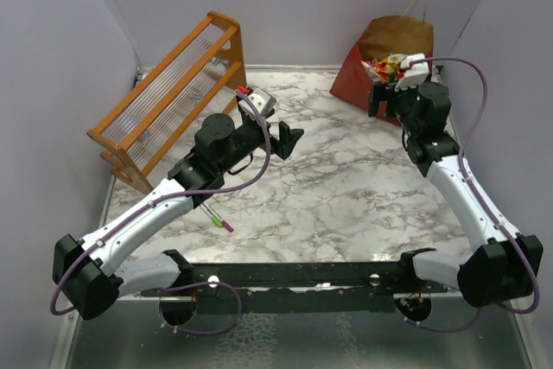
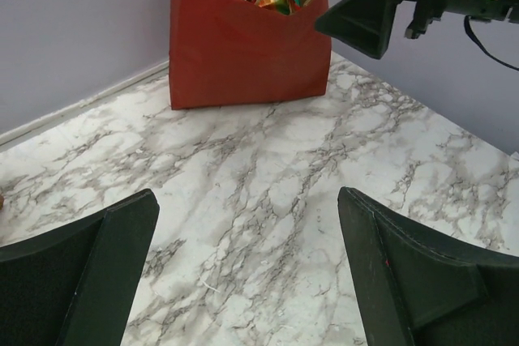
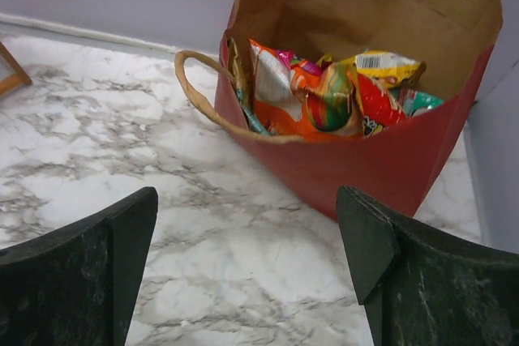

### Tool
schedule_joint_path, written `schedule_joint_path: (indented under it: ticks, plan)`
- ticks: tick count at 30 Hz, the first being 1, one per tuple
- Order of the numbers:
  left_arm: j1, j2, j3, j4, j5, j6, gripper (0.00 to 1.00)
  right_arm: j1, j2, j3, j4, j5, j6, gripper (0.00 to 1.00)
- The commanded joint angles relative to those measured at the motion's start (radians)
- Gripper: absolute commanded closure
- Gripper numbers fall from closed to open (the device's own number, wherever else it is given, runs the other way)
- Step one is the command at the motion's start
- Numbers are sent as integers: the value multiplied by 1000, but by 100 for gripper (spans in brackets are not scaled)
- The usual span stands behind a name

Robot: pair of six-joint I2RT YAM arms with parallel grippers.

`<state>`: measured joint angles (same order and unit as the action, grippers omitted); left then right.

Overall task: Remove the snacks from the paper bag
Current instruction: Move the paper bag to the center of the board.

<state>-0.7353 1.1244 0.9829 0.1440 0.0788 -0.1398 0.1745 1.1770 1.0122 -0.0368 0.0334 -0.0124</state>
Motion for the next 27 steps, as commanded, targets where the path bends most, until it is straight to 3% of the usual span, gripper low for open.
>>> schedule_joint_path:
  ticks: [1,7,14,19,23,27]
  plan:
    - [-8,-3,-6,49,-12,37,4,-8,83,71,140,-91,-257,10]
    - [-9,-9,-3,46,-34,45,4,-9,203,212,131,-159,-370,34]
    - [-9,-11,-2,46,-23,33,4,-9,256,260,77,-280,-322,64]
    - [-9,-11,2,46,-4,20,4,-9,249,233,90,-303,-290,71]
    - [-9,-12,5,44,-5,20,4,-9,258,232,77,-258,-293,55]
    - [-9,-18,4,43,-11,23,4,-9,265,222,82,-219,-305,52]
